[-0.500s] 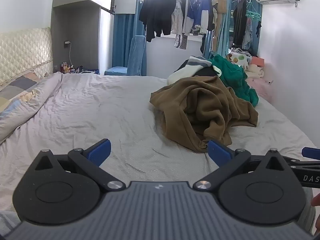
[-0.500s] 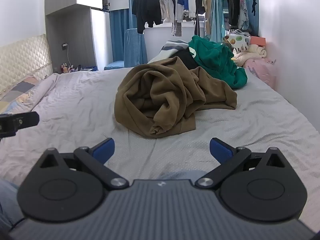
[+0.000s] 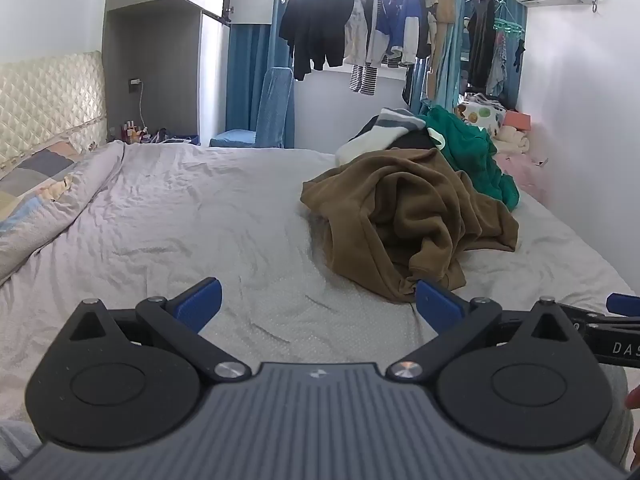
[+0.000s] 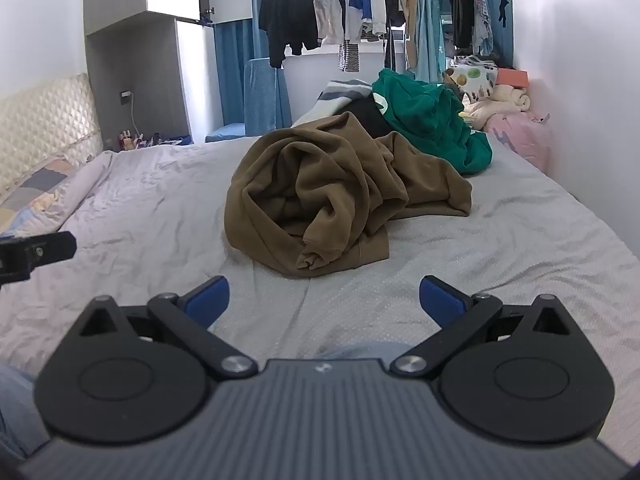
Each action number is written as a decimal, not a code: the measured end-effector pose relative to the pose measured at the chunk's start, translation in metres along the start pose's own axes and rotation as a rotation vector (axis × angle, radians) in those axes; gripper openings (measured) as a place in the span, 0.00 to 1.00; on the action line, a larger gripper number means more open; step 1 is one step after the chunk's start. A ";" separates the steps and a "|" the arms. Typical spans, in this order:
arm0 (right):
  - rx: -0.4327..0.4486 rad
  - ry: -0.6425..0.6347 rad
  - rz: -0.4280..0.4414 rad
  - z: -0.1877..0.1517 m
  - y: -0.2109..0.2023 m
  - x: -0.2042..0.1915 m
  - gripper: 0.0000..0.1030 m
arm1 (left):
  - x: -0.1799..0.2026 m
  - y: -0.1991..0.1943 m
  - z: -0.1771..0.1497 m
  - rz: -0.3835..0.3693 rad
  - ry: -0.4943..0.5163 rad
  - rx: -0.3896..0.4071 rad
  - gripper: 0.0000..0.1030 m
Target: Fold large clothes
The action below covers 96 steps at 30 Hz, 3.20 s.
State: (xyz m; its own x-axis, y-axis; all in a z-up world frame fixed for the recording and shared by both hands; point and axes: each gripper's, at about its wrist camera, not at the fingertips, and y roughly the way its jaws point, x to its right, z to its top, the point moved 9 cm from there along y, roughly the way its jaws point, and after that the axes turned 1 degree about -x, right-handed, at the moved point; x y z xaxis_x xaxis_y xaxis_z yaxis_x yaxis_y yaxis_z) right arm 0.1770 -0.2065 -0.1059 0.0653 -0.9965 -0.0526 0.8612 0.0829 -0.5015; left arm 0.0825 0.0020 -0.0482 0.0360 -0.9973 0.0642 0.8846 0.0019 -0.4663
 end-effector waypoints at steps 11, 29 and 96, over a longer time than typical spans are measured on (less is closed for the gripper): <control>-0.001 0.011 0.020 -0.002 0.002 0.003 1.00 | 0.001 0.005 -0.002 0.011 -0.014 -0.009 1.00; -0.002 0.016 0.023 -0.002 0.003 0.004 1.00 | -0.002 -0.003 -0.001 0.013 -0.028 -0.002 1.00; -0.045 0.047 0.045 0.001 0.025 0.004 1.00 | -0.009 0.020 0.010 0.028 -0.044 -0.044 1.00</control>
State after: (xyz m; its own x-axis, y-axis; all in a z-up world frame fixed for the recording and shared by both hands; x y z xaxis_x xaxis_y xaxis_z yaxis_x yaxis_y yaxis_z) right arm 0.1990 -0.2086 -0.1180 0.0787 -0.9901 -0.1161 0.8341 0.1292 -0.5363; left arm 0.1044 0.0115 -0.0487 0.0816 -0.9927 0.0884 0.8617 0.0257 -0.5068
